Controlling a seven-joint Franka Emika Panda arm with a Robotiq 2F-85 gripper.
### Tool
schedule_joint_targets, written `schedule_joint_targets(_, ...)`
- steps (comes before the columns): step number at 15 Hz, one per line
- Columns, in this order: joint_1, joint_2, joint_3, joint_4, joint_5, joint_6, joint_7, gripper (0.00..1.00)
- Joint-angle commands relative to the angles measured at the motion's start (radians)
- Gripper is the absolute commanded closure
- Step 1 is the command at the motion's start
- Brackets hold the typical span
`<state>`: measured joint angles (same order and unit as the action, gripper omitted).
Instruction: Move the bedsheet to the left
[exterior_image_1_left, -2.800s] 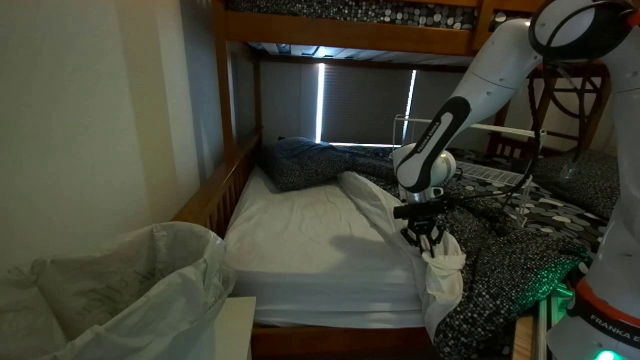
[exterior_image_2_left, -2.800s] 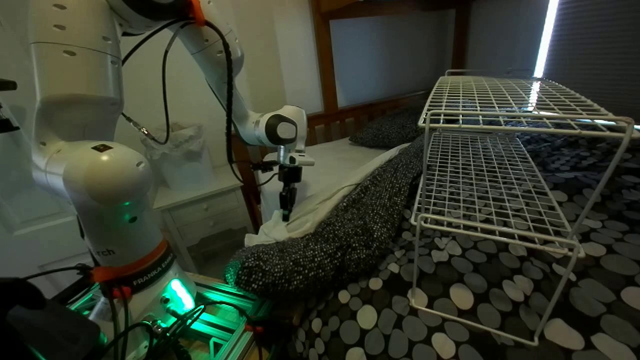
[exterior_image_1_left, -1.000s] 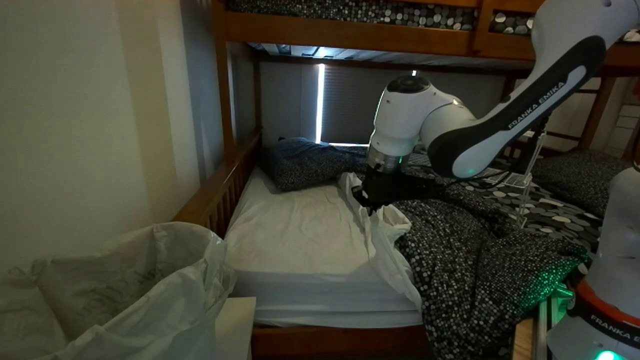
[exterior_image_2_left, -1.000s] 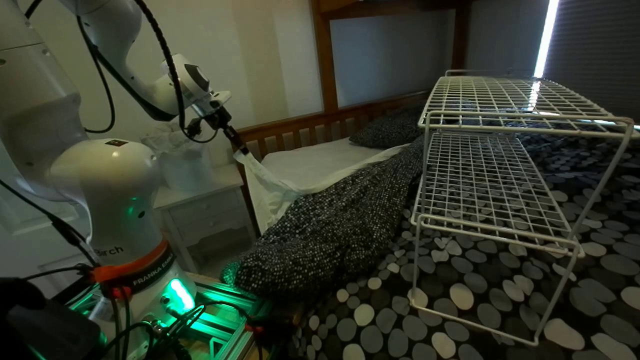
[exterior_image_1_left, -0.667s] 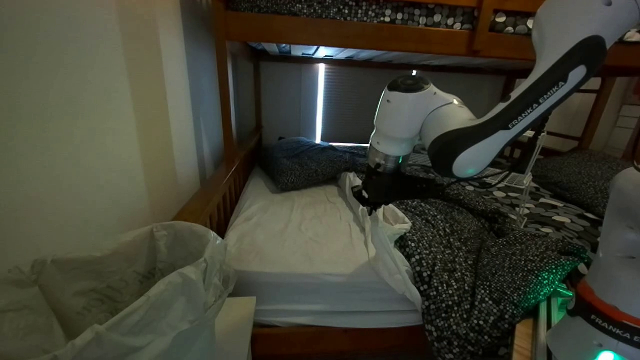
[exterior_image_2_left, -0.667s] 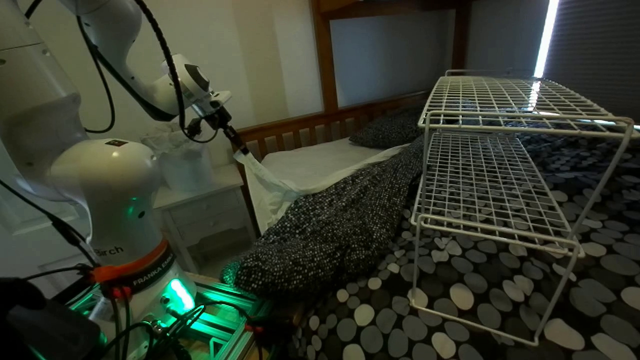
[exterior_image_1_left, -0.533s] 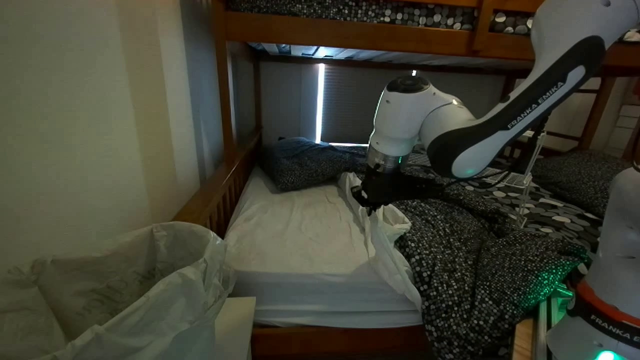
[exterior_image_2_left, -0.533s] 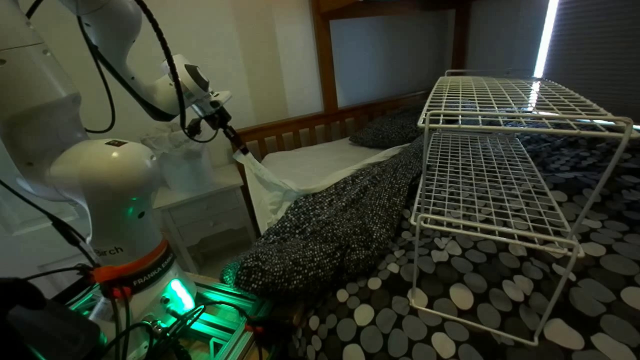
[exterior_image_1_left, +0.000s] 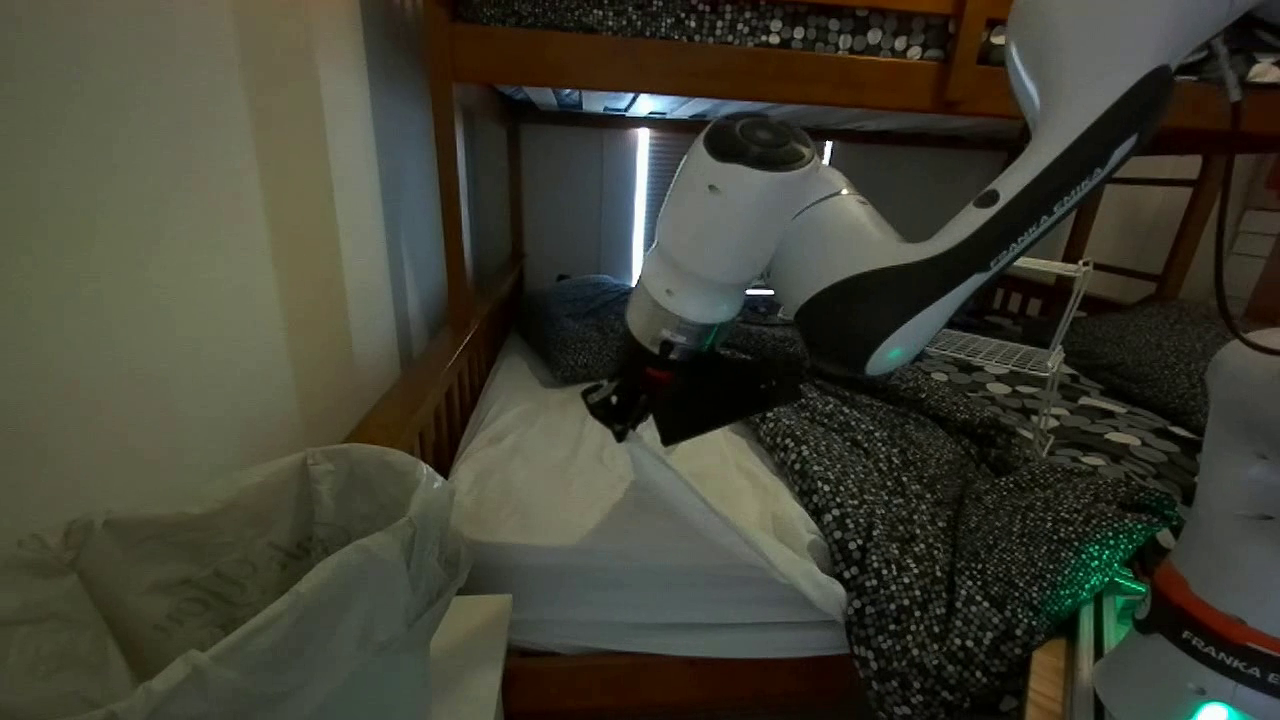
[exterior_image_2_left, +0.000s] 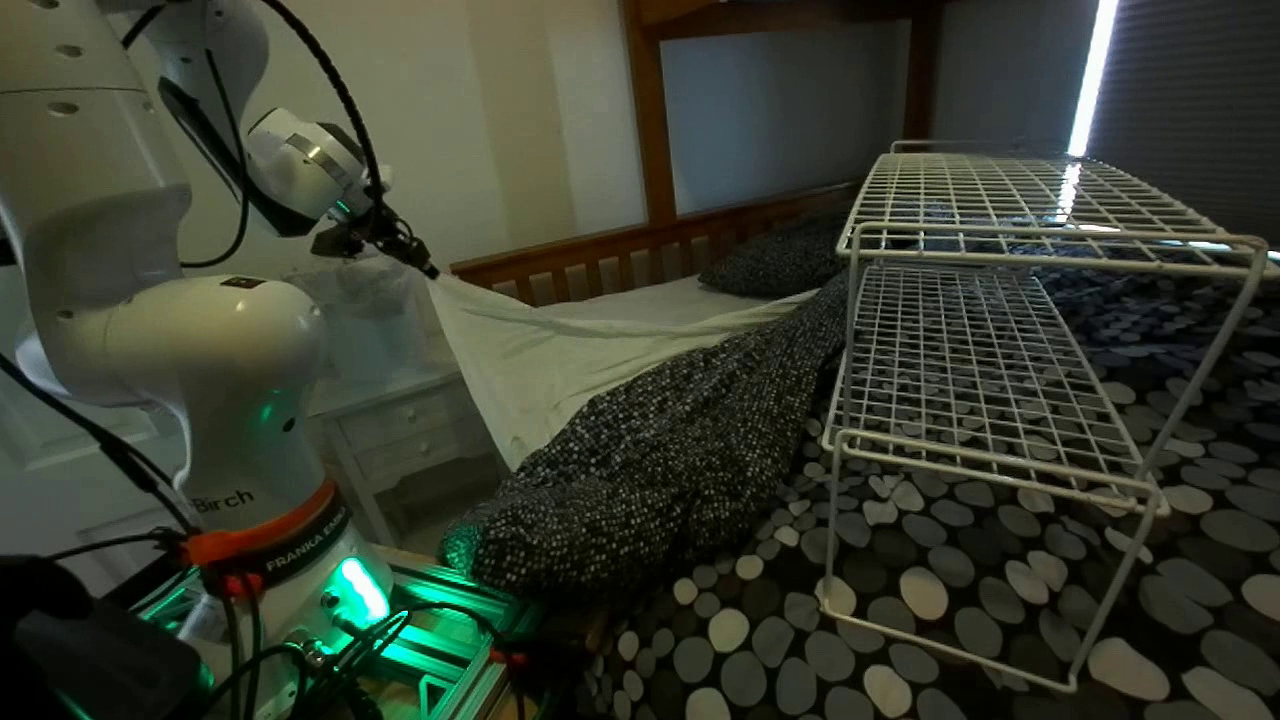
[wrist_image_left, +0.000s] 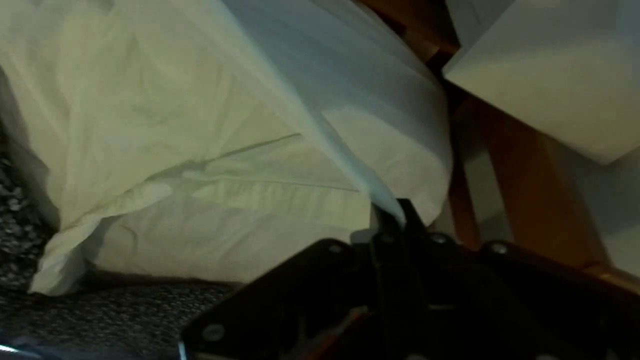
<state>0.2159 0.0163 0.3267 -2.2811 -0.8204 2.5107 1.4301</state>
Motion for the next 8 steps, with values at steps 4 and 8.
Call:
schedule_joint_targets(4,0.139,0.225,-0.002,0.194,-0.228,0.065,-0.03,0.99)
schedule_joint_targets(8,0.169,0.299,-0.017,0.225,-0.314,0.167,-0.061,0.99)
